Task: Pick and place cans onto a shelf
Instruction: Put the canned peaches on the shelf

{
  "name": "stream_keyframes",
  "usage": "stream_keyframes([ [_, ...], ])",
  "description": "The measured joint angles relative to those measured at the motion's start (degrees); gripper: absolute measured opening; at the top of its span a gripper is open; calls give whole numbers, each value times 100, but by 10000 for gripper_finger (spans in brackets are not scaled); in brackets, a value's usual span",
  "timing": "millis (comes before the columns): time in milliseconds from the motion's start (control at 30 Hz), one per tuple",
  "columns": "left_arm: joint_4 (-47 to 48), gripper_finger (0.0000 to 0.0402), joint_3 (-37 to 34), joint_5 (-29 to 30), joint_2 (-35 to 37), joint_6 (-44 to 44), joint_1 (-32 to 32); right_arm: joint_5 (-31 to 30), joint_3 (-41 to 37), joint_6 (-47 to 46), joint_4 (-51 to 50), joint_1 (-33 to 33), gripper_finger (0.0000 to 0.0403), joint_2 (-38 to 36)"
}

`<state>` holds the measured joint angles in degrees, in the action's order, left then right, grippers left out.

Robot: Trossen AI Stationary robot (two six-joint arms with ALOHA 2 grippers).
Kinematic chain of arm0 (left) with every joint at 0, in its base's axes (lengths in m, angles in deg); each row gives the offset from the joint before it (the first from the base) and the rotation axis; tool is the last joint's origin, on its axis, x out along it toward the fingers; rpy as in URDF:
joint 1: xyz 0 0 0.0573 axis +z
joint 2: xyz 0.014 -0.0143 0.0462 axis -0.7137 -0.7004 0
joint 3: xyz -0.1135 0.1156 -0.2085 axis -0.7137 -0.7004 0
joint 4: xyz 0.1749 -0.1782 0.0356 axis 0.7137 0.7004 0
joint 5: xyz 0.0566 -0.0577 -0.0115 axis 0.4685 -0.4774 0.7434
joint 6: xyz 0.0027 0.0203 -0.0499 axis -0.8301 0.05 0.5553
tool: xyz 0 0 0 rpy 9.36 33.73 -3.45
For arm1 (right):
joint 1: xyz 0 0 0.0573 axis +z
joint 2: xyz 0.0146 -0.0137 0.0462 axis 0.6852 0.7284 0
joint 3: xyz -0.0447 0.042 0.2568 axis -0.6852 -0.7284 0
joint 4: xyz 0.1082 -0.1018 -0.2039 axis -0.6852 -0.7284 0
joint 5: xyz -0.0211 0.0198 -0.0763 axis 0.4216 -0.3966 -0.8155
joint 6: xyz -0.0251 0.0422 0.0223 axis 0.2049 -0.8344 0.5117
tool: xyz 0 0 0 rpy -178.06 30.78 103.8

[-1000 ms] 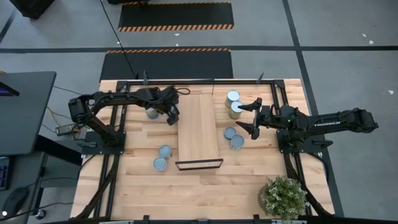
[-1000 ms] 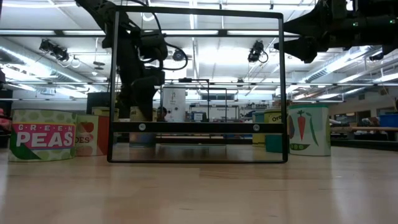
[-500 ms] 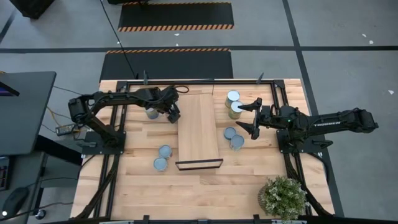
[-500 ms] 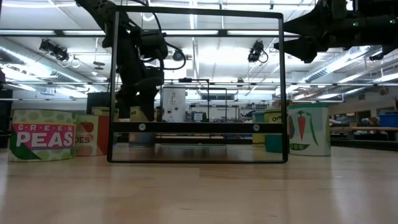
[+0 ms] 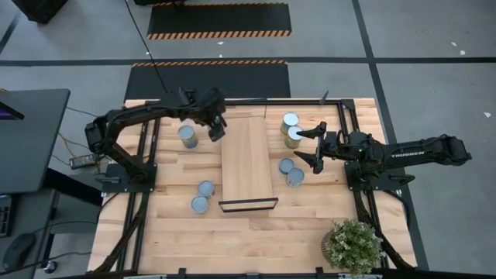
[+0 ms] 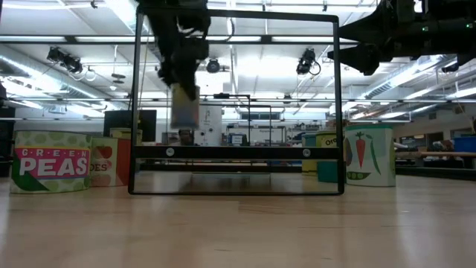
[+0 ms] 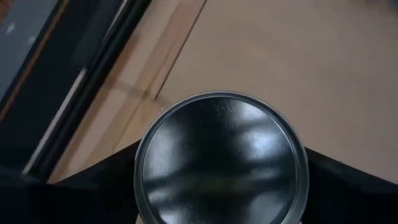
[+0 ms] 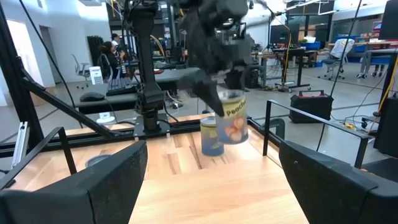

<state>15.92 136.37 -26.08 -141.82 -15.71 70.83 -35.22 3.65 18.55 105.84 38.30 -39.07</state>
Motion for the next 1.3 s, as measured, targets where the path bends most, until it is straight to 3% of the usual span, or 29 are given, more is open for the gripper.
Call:
stream_keyframes([
  [200, -147, 323, 688, -483, -484, -62, -248, 0, 0, 41, 193, 0, 372, 0],
  [633, 849, 323, 3684, -672, -2877, -859, -630, 2, 0, 153, 93, 1, 372, -2],
  [833, 816, 323, 3875, -1192, -3332, -1219, -629, 0, 0, 191, -21, 2, 372, -2],
  [1300, 371, 351, 3875, -1041, -3718, -1609, -667, 1, 0, 146, -18, 0, 372, -4],
])
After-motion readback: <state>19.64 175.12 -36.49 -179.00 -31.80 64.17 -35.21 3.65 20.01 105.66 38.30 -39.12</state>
